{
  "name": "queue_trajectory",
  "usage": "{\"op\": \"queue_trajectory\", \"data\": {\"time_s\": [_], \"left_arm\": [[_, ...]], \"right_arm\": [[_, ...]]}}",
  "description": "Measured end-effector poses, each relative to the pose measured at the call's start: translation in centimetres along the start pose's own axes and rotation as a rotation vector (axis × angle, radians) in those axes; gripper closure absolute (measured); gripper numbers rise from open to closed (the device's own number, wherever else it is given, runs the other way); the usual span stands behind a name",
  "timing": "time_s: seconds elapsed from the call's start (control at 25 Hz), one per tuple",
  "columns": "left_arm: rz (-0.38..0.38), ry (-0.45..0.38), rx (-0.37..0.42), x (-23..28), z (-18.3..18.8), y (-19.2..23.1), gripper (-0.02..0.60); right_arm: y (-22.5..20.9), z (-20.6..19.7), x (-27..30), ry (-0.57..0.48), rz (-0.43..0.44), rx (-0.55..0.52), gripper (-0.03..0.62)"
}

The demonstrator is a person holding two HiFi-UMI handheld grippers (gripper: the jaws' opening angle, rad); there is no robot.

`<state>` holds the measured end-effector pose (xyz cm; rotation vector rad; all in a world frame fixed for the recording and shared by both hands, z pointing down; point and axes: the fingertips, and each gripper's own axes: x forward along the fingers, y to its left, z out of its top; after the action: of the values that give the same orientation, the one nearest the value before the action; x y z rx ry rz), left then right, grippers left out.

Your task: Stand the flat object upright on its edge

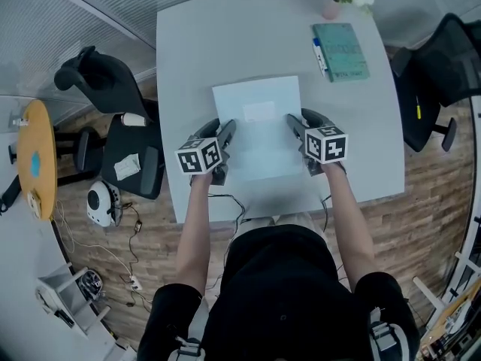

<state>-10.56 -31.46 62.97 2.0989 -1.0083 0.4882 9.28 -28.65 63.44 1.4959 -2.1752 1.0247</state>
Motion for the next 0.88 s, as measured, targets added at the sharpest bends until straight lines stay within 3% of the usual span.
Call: {"op": "queue_trajectory", "data": {"time_s": [0.88], "left_arm": [[0.043, -0.158, 0.057, -5.9, 4.0, -3.3, 0.357]], "right_arm": [[3.3, 5.1, -4.4, -0.074, 0.075, -0.167, 0.436]]}}
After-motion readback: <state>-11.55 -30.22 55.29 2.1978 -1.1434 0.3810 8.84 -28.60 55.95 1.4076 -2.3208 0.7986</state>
